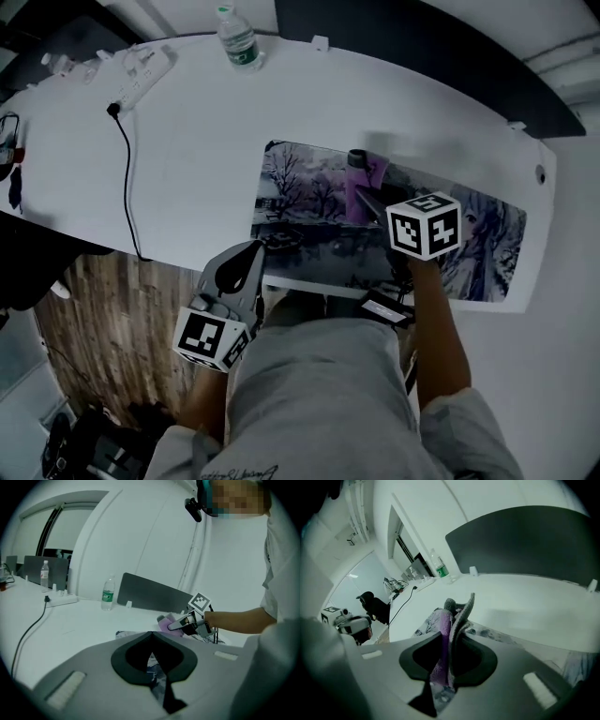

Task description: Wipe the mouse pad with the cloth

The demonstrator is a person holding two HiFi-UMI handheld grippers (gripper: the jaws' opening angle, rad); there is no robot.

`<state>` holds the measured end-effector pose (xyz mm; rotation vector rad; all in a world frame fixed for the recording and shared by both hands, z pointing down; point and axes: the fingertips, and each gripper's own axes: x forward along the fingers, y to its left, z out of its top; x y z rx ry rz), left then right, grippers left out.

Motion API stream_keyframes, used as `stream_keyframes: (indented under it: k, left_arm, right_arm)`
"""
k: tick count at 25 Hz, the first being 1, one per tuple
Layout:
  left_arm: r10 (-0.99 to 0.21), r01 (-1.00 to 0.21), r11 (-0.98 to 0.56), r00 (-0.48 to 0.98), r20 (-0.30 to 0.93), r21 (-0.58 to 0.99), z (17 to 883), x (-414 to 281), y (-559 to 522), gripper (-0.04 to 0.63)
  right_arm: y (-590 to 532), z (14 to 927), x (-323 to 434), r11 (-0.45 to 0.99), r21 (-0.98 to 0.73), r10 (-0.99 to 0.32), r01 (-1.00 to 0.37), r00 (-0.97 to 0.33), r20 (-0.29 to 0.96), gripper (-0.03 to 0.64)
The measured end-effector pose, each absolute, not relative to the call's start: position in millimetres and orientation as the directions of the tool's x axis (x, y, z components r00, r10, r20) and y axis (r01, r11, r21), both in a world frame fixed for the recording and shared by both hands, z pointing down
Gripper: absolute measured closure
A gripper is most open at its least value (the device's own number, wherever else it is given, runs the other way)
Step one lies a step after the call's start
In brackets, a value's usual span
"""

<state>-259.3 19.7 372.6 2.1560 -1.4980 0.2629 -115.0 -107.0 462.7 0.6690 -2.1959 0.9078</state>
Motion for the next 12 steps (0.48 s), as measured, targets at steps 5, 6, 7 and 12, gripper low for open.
stream_keyframes:
  k: [5,6,7,12]
  left_arm:
    - [-0.785,-0.881,-0.366,0.466,0.409,0.301,371.1,-191.3,0.5,0.576]
    - [-0.772,-0.870,-0.388,0.487,0.409,0.303,368.9,-175.4,-2.7,0.577]
    - [-0.761,-0.860,-0.409,0.506,0.407,0.304,367.2,-159.8,-5.4,0.575]
    - [-0.717,-0.819,-0.486,0.573,0.396,0.305,362.0,-90.9,-15.7,0.577]
  right_arm:
    - [-99.4,451.8,-16.4,0.555,-0.388,-0.282,-0.736,-0.605,0.744,0.529]
    - [-97.0,452.3,5.2,0.538,-0.379,-0.295,-0.753,-0.590,0.752,0.529]
    - [-94.3,454.2,27.4,0.521,-0.368,-0.306,-0.770,-0.571,0.762,0.529]
    - [-77.5,468.8,142.2,0.412,-0.325,-0.344,-0.851,-0.476,0.810,0.529]
